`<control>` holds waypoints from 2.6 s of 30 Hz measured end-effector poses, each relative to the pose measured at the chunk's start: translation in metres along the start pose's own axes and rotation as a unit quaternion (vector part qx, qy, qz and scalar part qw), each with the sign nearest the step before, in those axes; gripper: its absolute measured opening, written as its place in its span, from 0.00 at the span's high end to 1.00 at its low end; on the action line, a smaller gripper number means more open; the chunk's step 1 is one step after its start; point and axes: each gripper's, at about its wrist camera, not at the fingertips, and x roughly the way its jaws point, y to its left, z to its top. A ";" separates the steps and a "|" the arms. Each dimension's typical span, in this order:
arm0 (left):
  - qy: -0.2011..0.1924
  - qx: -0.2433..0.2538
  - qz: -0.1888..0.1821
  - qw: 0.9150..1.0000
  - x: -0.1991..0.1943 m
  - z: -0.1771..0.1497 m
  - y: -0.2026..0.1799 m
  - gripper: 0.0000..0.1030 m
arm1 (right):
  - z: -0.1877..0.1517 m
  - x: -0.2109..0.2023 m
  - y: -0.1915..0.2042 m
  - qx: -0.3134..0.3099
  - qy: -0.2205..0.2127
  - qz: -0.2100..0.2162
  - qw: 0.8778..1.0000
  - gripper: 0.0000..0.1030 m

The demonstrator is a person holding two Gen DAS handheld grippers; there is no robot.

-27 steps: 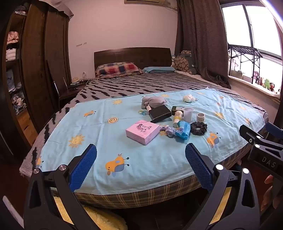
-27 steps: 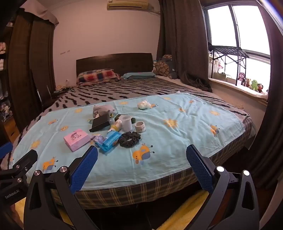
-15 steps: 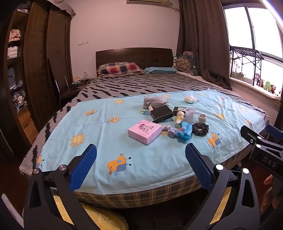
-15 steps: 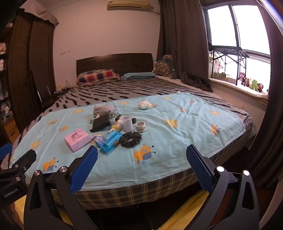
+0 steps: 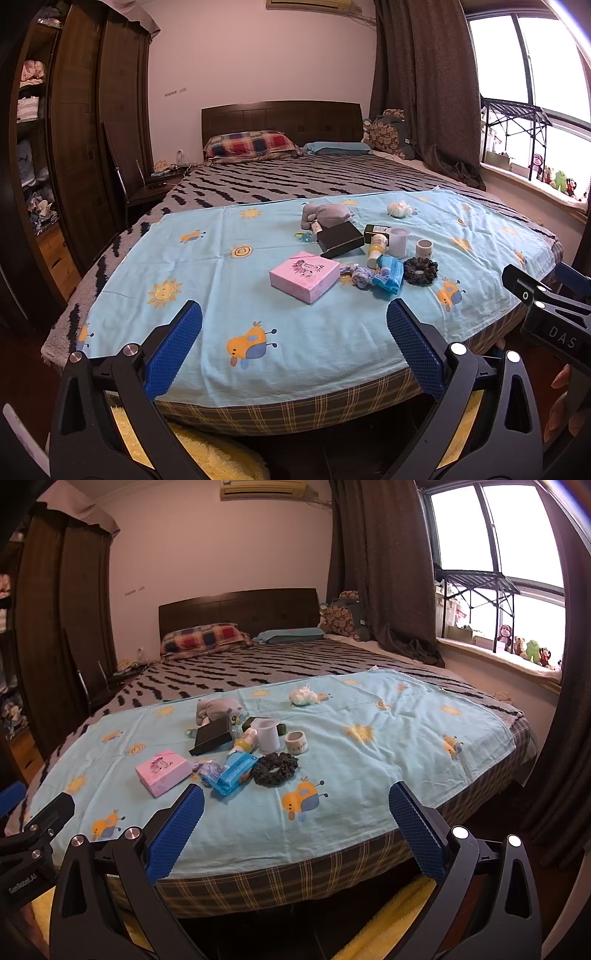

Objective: Collect trash

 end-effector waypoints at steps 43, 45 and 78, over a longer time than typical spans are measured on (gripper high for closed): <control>-0.005 0.000 0.000 1.000 0.000 0.001 0.002 0.08 | 0.001 0.001 0.007 -0.011 0.005 0.013 1.000 0.03; -0.005 0.000 0.000 1.000 0.000 0.001 0.002 0.08 | 0.001 0.001 0.007 -0.011 0.005 0.013 1.000 0.03; 0.037 -0.005 -0.020 0.999 0.066 -0.010 0.020 0.08 | -0.017 0.072 0.001 -0.018 0.038 0.070 0.997 0.03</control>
